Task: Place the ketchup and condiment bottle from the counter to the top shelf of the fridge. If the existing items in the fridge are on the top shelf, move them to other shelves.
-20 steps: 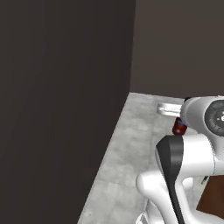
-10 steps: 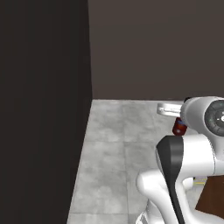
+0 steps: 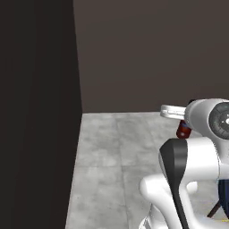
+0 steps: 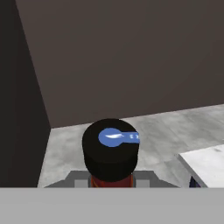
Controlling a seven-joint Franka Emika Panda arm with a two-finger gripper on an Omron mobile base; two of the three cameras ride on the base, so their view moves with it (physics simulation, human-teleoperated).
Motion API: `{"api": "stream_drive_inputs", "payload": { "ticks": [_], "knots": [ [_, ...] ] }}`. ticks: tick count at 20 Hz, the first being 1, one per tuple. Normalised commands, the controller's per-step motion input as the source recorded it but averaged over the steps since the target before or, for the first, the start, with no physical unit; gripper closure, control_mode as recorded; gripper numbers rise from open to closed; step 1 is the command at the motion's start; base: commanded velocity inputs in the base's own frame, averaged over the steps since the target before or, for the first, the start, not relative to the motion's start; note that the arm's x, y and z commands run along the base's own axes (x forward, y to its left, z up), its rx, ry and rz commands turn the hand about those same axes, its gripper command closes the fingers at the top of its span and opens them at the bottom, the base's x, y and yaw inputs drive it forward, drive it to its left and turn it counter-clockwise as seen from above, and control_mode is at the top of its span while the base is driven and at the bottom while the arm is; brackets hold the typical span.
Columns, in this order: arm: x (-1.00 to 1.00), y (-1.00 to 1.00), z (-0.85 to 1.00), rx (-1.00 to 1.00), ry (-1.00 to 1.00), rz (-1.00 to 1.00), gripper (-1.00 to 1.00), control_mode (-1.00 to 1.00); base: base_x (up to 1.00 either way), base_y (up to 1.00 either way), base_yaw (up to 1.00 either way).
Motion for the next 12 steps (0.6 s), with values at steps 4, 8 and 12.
{"api": "stream_drive_inputs", "payload": {
  "ticks": [4, 8, 12],
  "knots": [
    [0.0, 0.0, 0.0, 0.0, 0.0, 0.0, 1.0, 1.0, 1.0, 0.0, -0.16],
    [0.0, 0.0, 0.0, 0.0, 0.0, 0.0, 1.0, 1.0, 1.0, 0.0, -0.17],
    [0.0, 0.0, 0.0, 0.0, 0.0, 0.0, 1.0, 1.0, 1.0, 0.0, -0.19]
  ]
}}
